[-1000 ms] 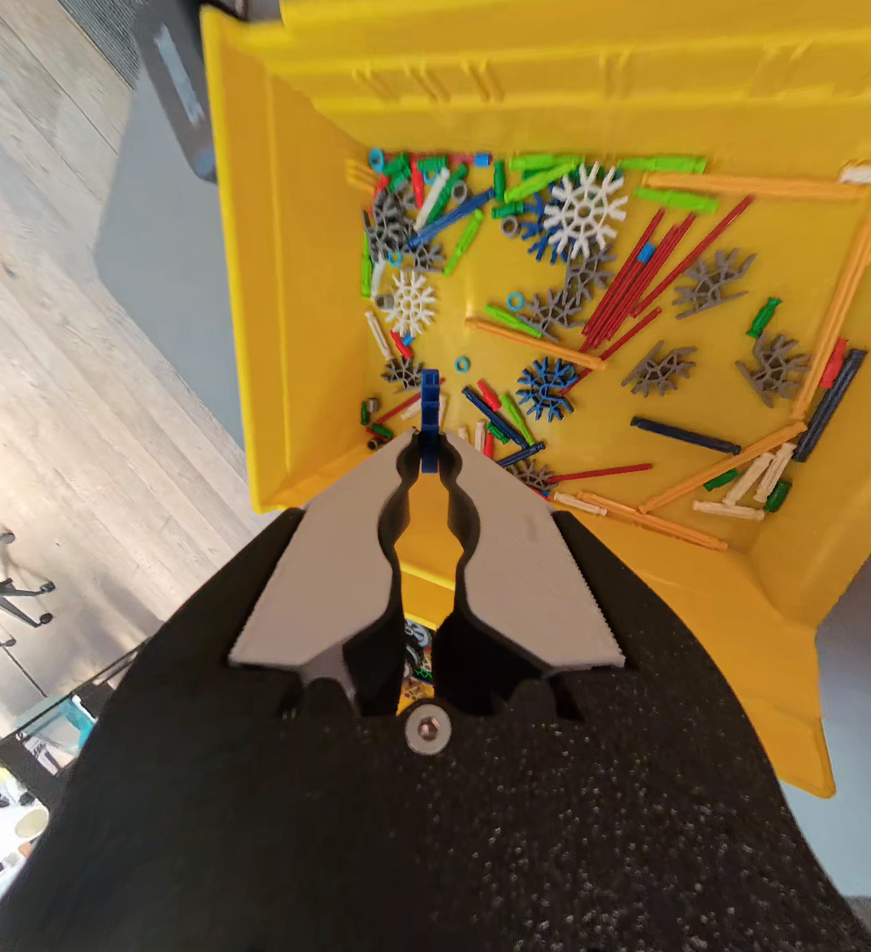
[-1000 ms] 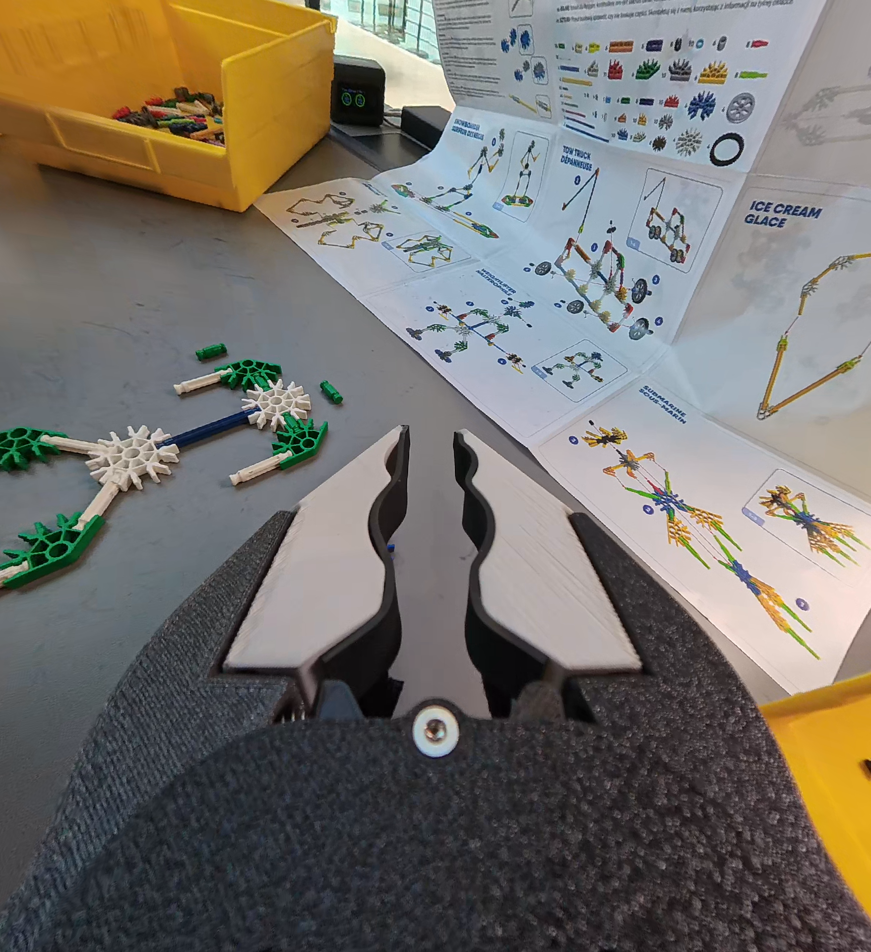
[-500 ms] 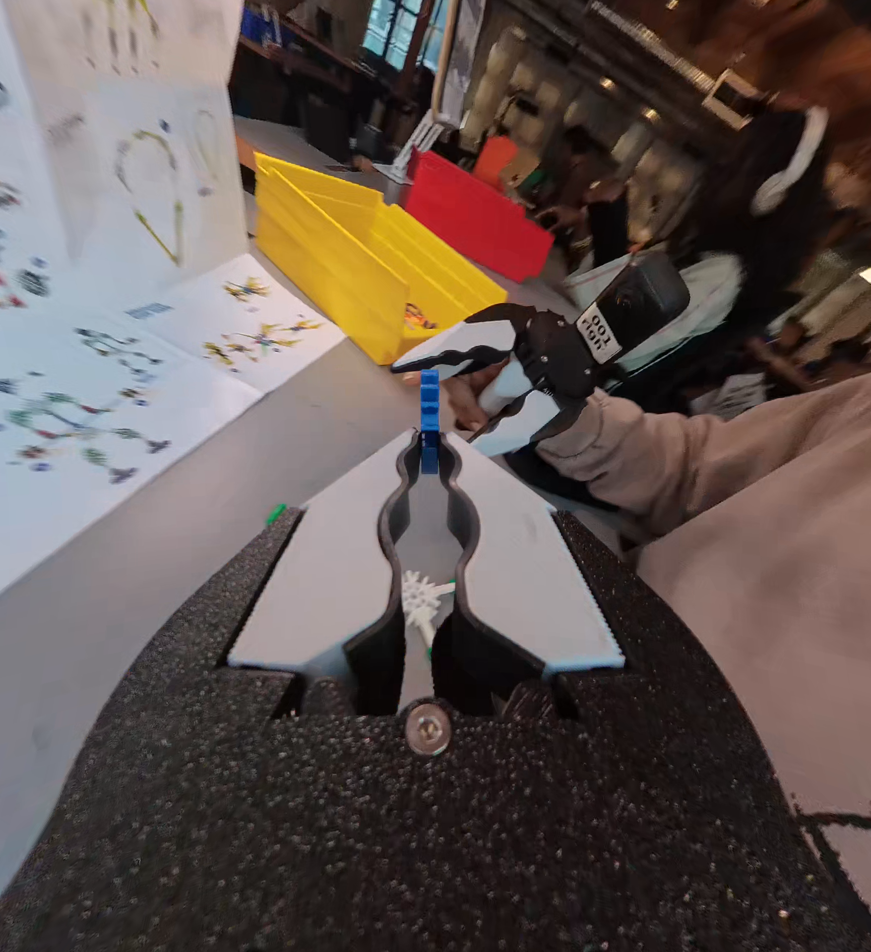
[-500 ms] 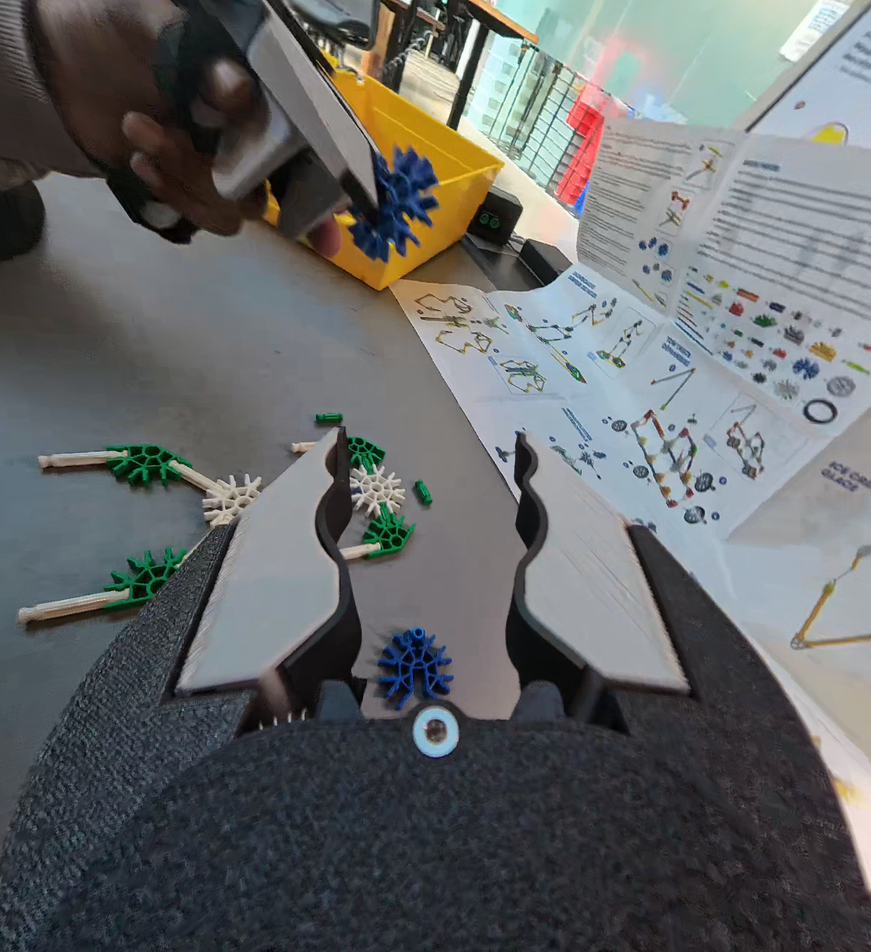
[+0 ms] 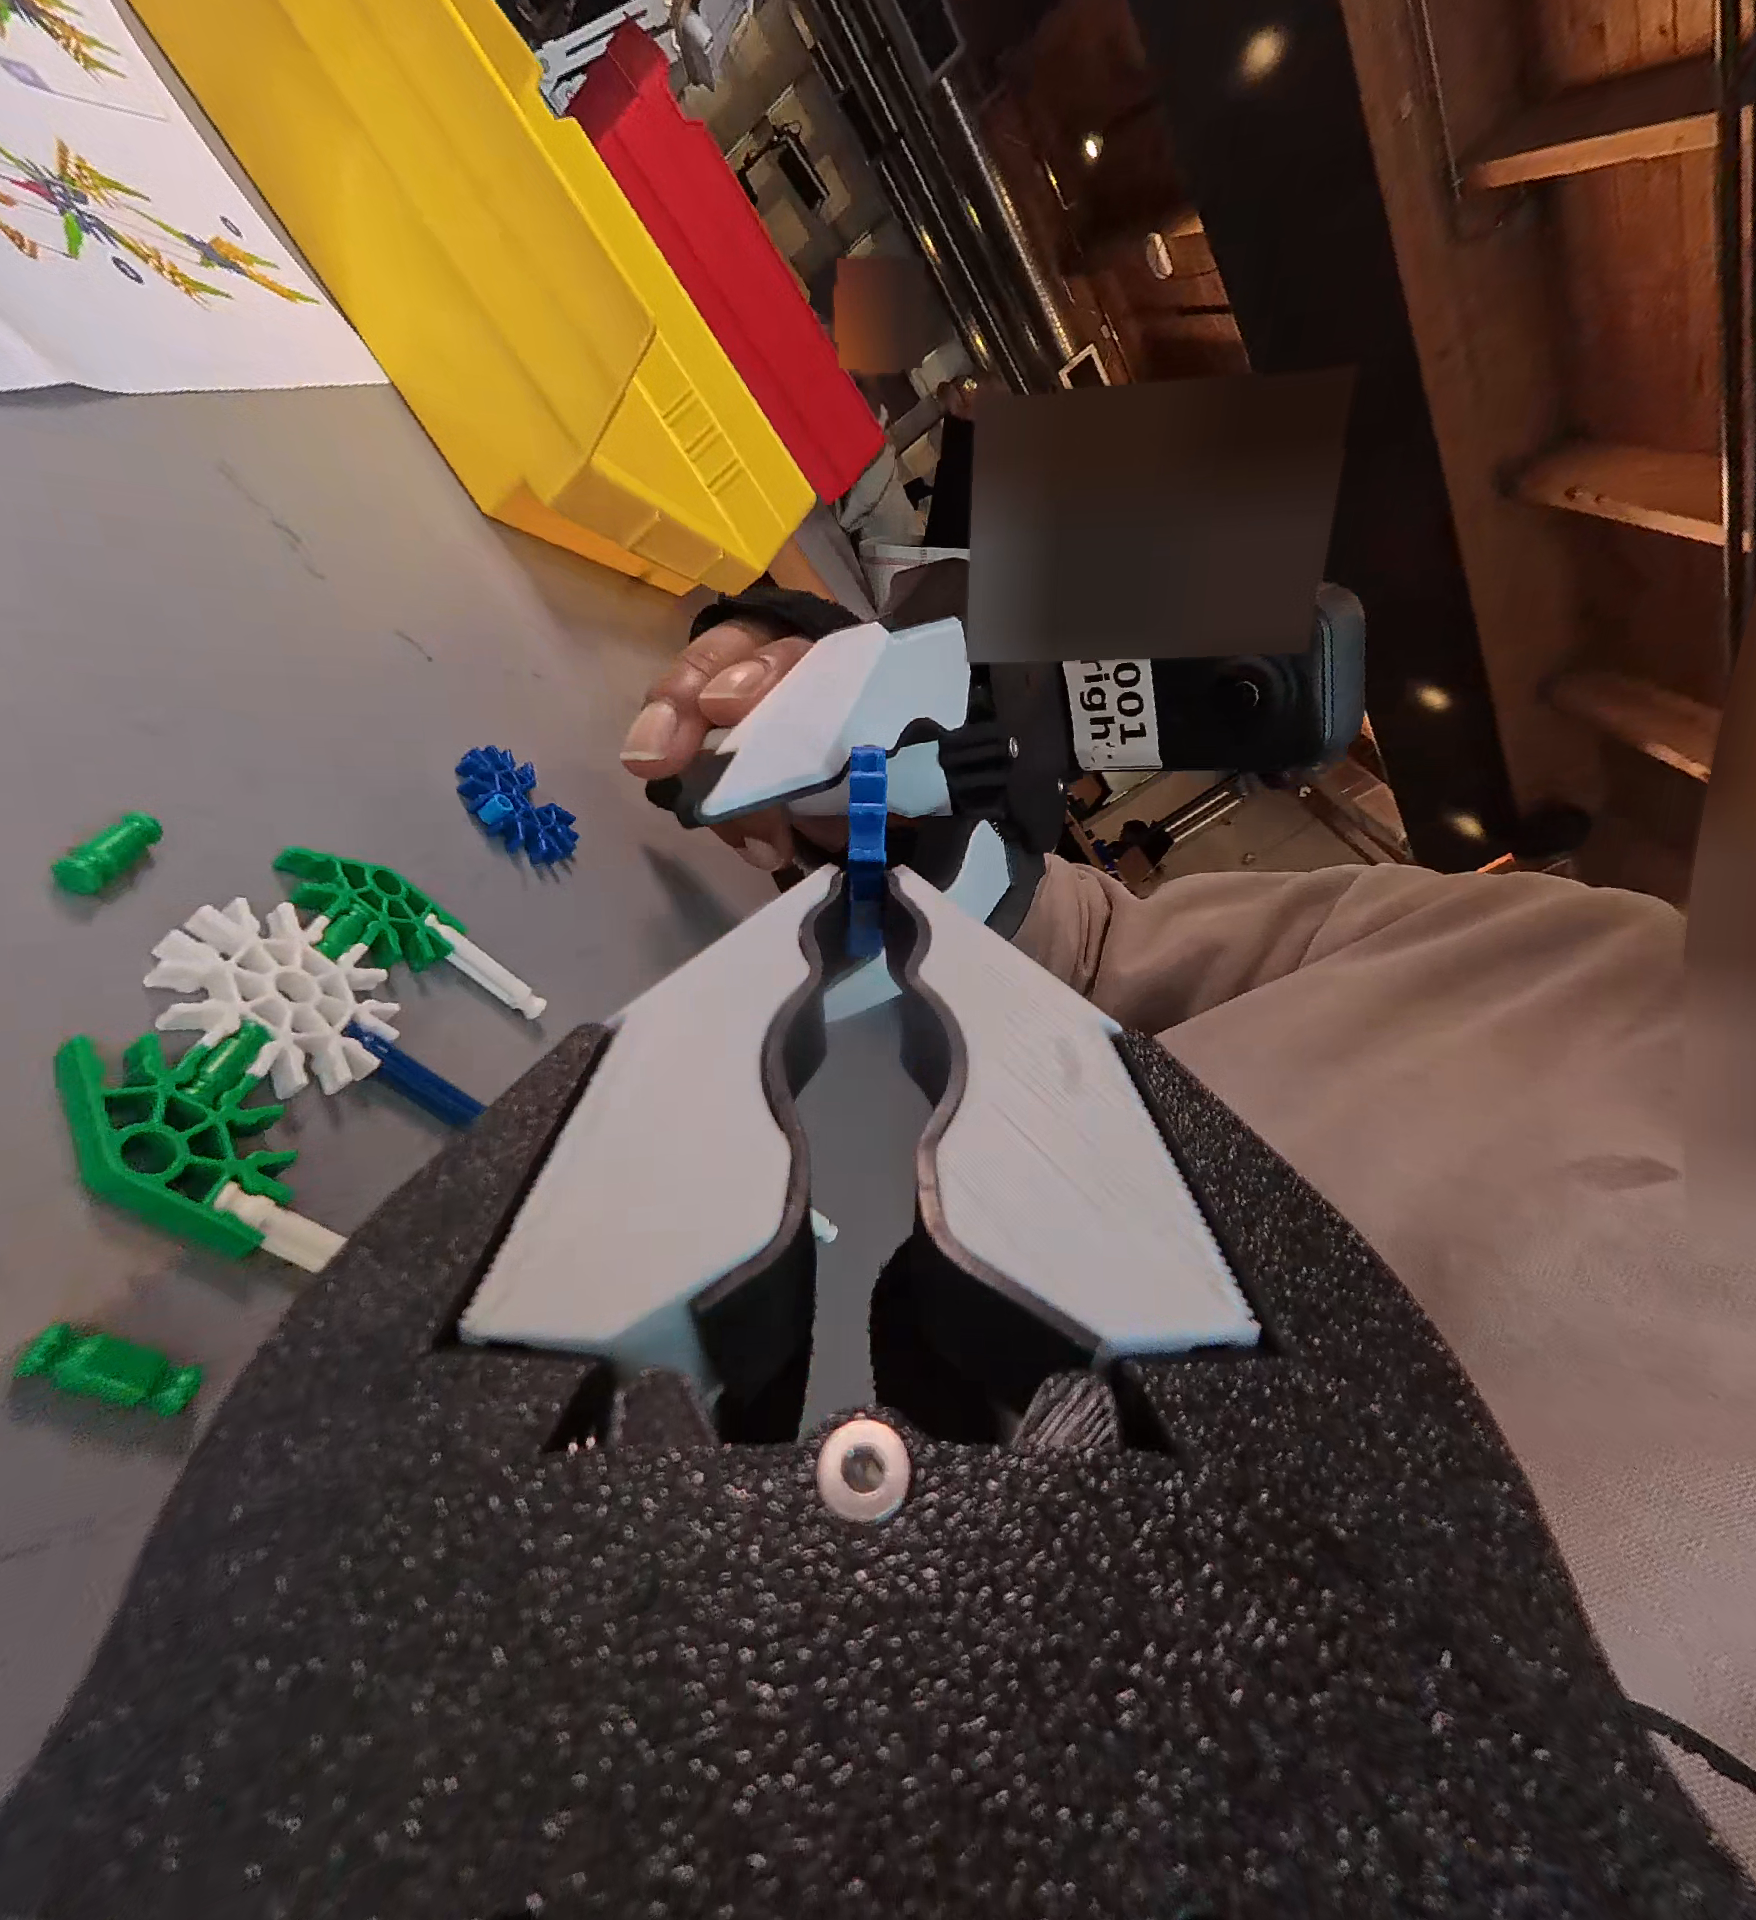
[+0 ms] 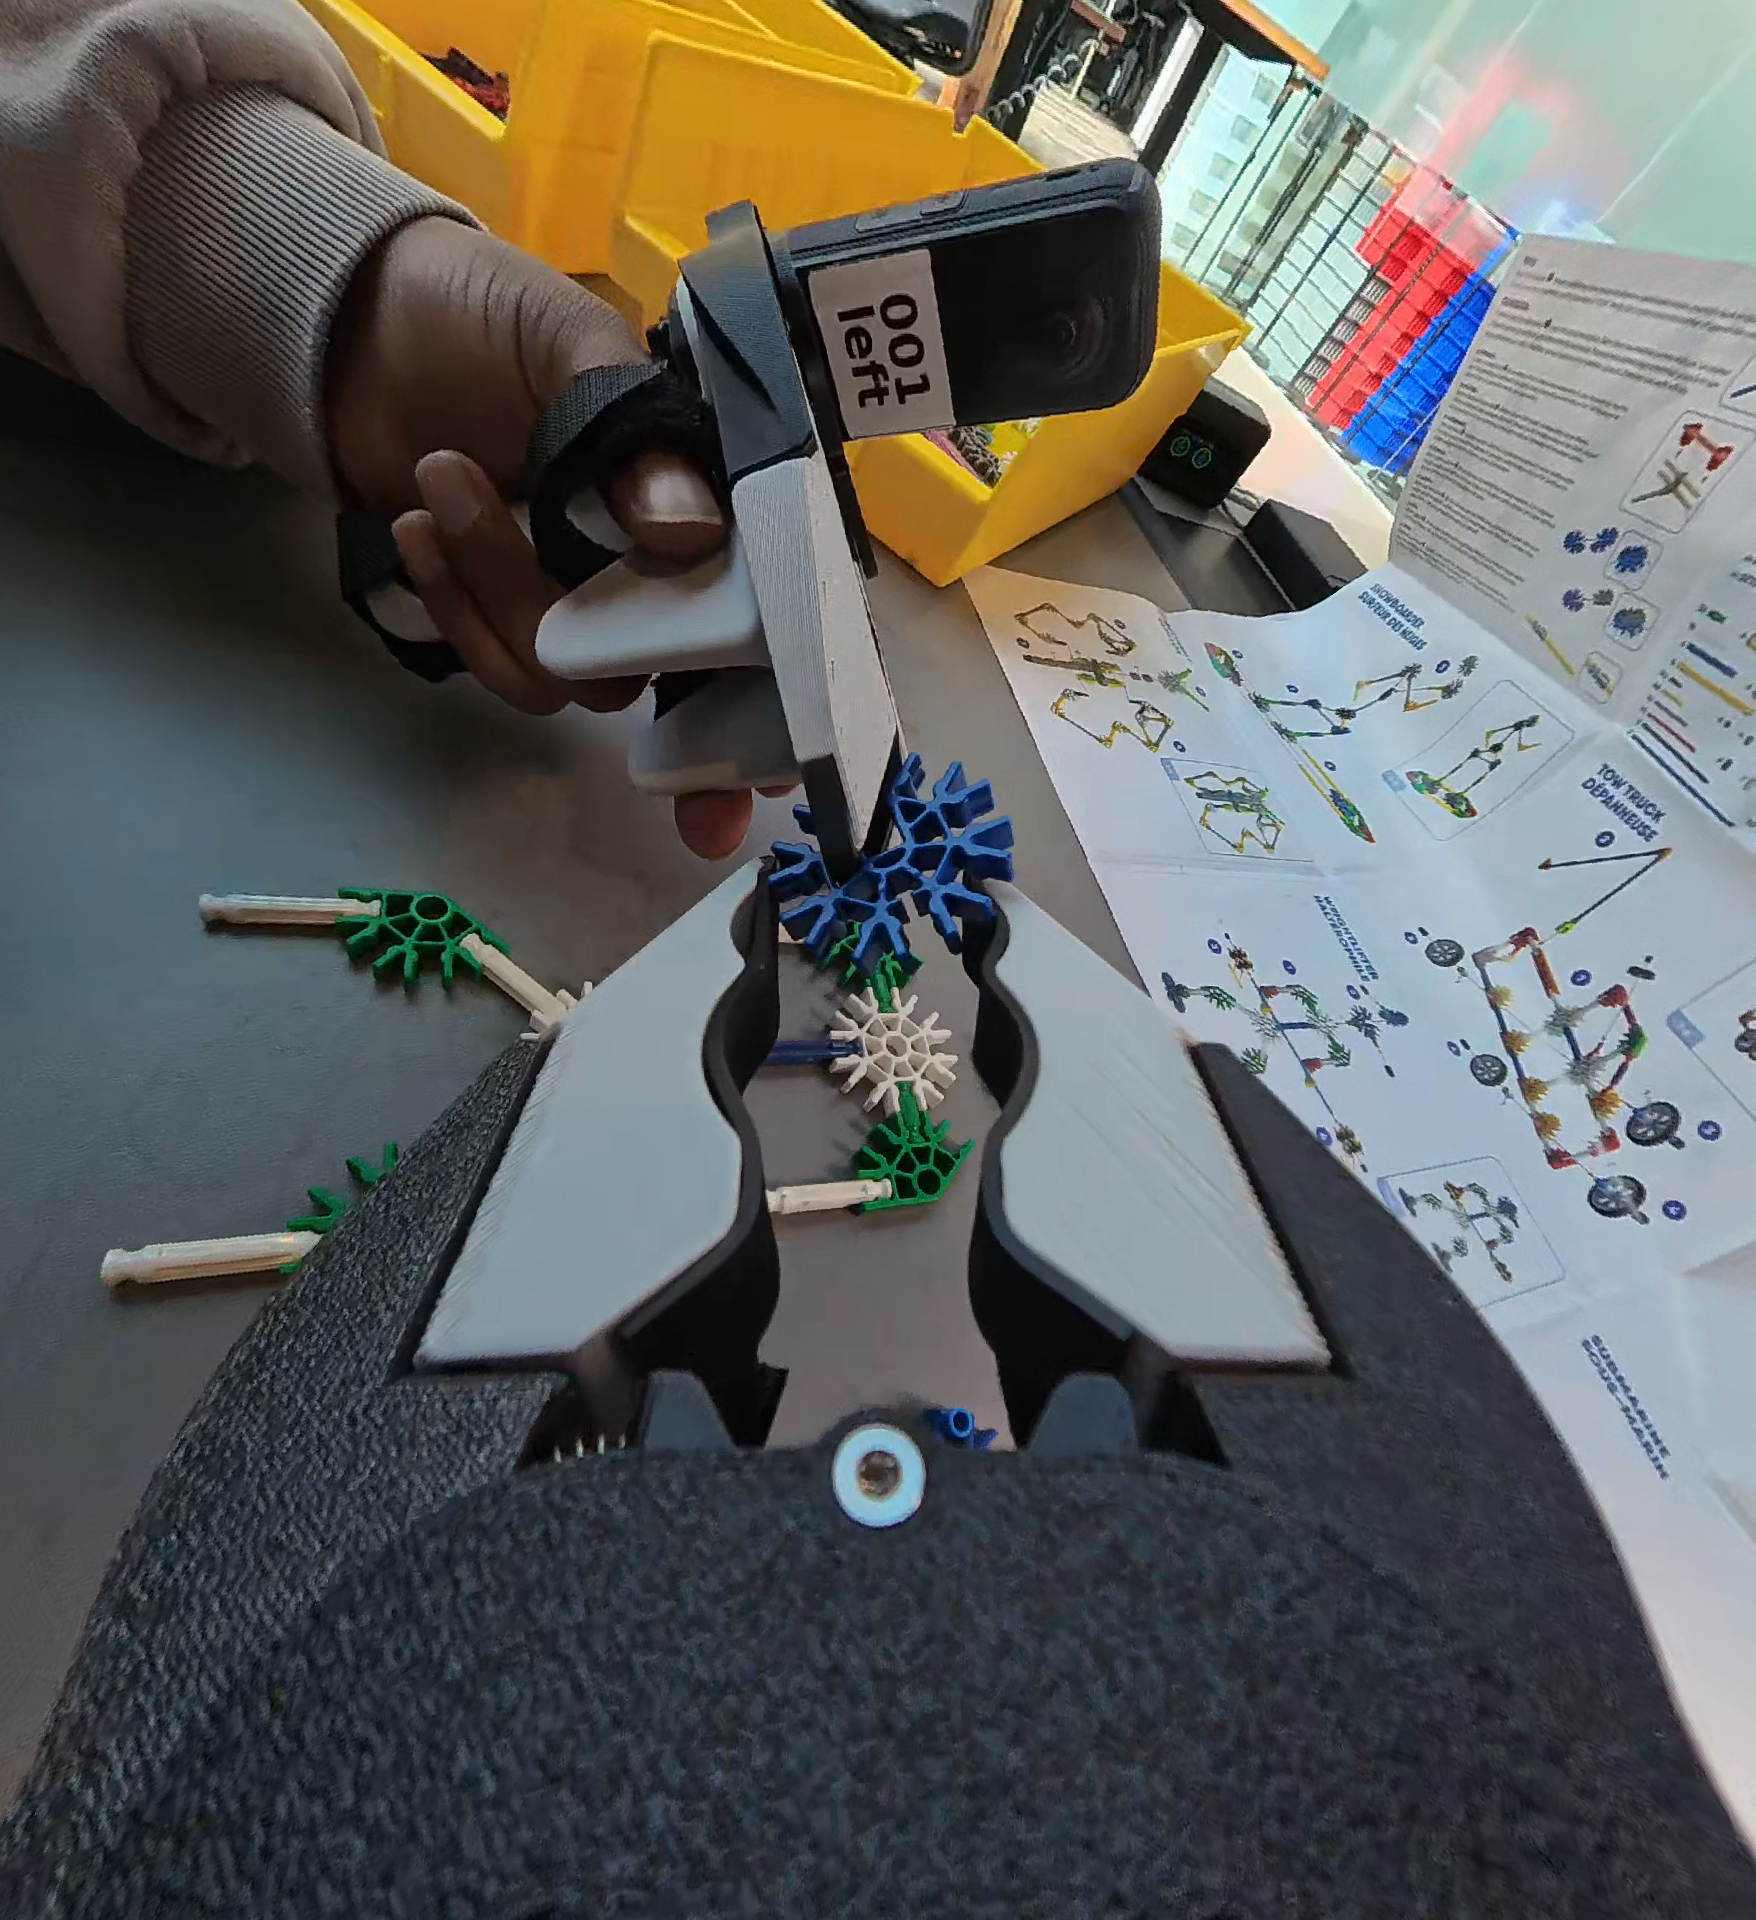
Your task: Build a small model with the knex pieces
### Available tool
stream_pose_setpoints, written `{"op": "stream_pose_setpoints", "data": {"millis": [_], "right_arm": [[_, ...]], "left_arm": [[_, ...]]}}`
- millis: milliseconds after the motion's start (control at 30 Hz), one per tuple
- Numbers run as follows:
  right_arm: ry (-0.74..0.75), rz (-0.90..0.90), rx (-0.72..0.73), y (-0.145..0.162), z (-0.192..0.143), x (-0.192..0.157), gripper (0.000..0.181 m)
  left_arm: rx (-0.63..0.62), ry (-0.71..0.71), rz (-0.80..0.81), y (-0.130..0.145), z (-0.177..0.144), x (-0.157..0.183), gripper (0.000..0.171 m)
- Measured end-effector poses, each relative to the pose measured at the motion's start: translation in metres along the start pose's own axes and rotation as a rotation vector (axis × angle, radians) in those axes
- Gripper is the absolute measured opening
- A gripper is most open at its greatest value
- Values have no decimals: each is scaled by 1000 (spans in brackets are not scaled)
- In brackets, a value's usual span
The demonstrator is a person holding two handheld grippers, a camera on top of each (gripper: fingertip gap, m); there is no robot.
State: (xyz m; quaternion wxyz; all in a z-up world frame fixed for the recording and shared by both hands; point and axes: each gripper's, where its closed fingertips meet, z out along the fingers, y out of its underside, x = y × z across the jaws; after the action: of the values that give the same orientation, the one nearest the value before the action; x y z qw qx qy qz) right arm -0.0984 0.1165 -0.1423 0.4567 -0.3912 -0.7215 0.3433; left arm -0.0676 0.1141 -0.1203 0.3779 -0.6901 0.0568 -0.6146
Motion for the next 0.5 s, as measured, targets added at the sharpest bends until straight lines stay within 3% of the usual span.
{"op": "stream_pose_setpoints", "data": {"millis": [200,333,500], "right_arm": [[-16,44,-17,11,-3,2,33],[4,92,-74,29,-12,18,33],[41,282,-284,88,-35,47,33]], "left_arm": [[7,-25,20,-1,-8,-10,5],[98,-48,33,-22,-29,-12,9],[104,-301,207,-40,-67,-42,15]]}}
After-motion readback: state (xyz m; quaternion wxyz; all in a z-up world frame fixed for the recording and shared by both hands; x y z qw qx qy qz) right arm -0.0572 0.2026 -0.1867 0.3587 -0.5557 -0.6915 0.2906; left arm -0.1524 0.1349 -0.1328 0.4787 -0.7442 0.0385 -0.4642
